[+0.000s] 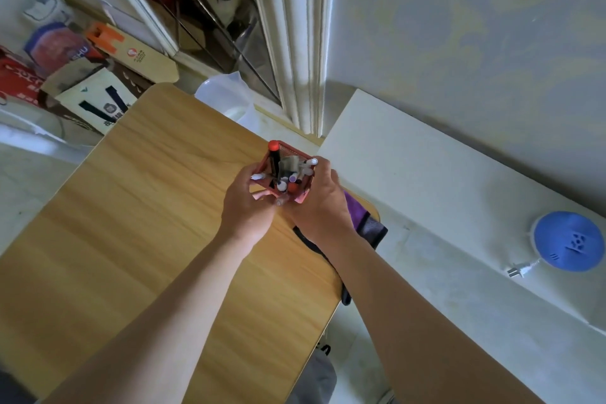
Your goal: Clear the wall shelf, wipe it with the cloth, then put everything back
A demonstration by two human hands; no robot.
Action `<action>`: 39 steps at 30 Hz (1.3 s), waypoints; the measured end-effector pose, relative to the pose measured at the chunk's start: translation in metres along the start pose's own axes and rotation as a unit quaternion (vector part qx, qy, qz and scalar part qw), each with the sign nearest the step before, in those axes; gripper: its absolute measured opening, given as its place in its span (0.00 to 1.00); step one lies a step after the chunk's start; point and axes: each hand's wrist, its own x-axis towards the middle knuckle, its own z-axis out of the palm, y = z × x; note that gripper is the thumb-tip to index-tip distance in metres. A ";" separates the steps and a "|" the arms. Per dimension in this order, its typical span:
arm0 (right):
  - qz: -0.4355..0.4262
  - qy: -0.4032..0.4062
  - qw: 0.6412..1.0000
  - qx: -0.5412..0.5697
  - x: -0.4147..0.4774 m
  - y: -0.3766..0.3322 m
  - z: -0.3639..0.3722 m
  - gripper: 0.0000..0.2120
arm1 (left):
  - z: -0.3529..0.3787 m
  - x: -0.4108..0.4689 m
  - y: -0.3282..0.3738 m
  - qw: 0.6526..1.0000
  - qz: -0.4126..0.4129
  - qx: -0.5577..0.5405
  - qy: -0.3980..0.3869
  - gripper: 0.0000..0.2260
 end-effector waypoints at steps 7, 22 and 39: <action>0.015 0.062 0.996 0.055 0.005 0.025 -0.059 0.30 | 0.055 0.007 0.035 0.996 0.037 0.042 -0.067 0.22; 0.111 0.155 0.978 0.090 0.031 0.161 -0.176 0.31 | 0.226 0.005 0.056 0.962 0.032 0.156 -0.222 0.26; 0.116 0.122 0.985 0.049 0.032 0.188 -0.187 0.29 | 0.248 0.003 0.046 0.951 0.019 0.191 -0.241 0.26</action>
